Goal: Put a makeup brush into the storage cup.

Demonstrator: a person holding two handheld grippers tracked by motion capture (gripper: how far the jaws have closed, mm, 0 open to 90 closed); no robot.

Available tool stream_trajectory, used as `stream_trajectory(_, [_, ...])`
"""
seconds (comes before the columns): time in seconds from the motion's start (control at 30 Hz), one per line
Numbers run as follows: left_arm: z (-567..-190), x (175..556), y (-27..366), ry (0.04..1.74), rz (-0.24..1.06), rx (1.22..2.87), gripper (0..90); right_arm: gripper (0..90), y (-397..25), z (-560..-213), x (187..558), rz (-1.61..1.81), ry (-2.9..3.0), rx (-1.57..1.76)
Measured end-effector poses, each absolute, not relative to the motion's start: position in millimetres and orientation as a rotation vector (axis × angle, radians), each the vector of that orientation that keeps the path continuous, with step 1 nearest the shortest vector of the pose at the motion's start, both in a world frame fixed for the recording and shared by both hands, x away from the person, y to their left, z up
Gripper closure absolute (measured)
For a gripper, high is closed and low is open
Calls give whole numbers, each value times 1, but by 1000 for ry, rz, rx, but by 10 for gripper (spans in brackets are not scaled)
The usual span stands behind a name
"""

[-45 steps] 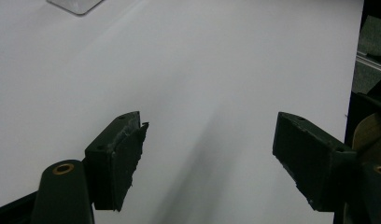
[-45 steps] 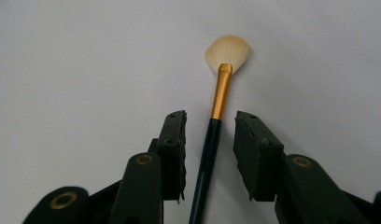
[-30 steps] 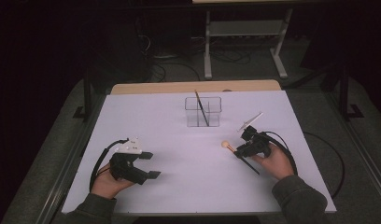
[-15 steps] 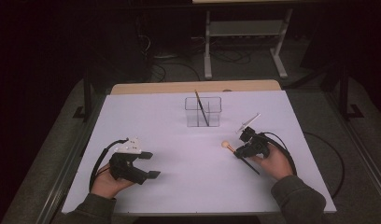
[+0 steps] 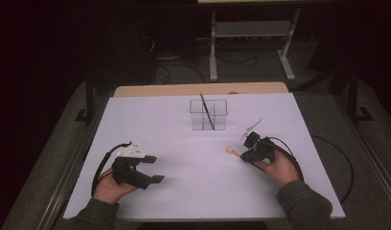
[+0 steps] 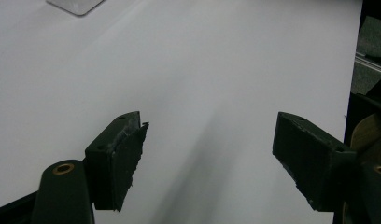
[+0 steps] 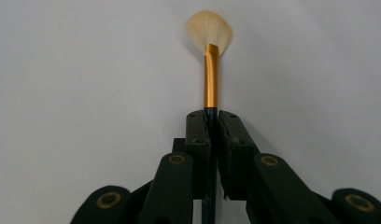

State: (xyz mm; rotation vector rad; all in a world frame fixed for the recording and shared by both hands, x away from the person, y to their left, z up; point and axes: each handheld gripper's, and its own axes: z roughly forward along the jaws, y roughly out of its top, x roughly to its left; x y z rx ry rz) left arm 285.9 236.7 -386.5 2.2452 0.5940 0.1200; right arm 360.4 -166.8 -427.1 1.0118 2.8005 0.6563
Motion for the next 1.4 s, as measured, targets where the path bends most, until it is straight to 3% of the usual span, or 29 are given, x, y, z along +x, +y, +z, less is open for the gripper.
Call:
stream_trajectory(0.73, [-387,286,237,590,123,2245,237,827,-173,-427,364,720,2853,1004])
stream_trajectory(1.4, [-386,285,233,562,109,2253,248,827,-163,-408,345,814,2860,869])
